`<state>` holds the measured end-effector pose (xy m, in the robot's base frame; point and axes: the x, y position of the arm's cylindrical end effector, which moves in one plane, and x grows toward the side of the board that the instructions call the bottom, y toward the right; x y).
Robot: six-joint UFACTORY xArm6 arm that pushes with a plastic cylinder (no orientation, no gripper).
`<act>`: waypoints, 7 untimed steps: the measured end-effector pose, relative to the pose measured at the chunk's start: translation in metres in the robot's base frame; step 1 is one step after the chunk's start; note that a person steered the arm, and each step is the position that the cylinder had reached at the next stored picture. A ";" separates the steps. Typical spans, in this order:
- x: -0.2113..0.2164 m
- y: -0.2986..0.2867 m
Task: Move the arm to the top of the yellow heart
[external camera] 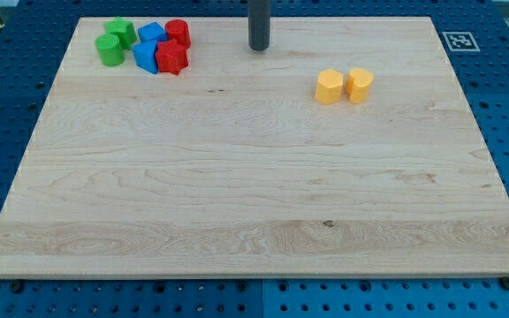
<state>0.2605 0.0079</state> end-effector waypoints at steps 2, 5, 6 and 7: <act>-0.003 0.026; -0.004 0.039; -0.004 0.081; 0.014 0.106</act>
<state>0.2742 0.1138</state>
